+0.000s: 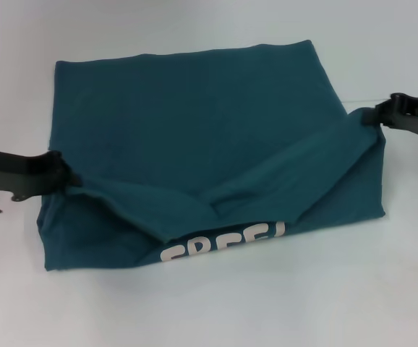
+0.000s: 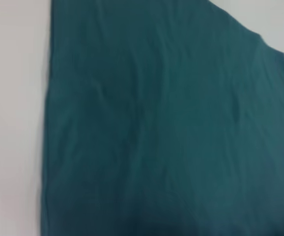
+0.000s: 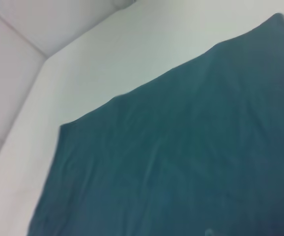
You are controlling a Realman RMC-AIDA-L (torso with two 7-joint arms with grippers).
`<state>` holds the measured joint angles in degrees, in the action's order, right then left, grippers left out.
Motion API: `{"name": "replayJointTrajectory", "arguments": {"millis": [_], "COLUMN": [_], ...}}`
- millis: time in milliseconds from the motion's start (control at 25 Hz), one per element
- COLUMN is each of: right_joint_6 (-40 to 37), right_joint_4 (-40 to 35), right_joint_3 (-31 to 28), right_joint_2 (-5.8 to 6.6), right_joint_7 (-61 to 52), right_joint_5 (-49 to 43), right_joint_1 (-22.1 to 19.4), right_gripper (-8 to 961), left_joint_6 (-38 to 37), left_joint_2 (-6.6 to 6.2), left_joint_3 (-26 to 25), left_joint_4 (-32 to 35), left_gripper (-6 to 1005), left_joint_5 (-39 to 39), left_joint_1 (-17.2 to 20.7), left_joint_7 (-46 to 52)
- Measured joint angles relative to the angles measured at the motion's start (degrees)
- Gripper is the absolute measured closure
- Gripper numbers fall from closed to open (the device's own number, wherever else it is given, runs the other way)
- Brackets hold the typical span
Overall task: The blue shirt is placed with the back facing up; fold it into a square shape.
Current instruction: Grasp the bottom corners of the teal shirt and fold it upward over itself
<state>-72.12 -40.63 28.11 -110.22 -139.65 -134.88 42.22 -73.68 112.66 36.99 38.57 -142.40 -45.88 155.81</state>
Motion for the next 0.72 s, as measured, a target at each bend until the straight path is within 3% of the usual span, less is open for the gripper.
{"name": "replayJointTrajectory", "arguments": {"millis": [240,560,720], "right_joint_6": [10.99,11.41,16.85], "right_joint_4": [5.27,3.24,3.87], "right_joint_3": [6.84,6.04,6.69], "right_joint_2": [-0.88,-0.54,-0.33], "right_joint_7": [0.0,0.43,0.66], "right_joint_5": [-0.23,8.5,10.14], "right_joint_1": [0.93,0.17,0.84], "right_gripper": [921,922,918], "left_joint_6": [8.73,9.53,12.79], "left_joint_2": [2.01,2.25,1.87], "left_joint_3": [7.2,2.92,1.94], "left_joint_4": [-1.32,3.71,3.23], "left_gripper": [966,966,966], "left_joint_5": [-0.83,1.01,0.77], "left_joint_1": [-0.05,1.19,-0.06], "left_joint_7": [0.04,0.06,0.42]}}
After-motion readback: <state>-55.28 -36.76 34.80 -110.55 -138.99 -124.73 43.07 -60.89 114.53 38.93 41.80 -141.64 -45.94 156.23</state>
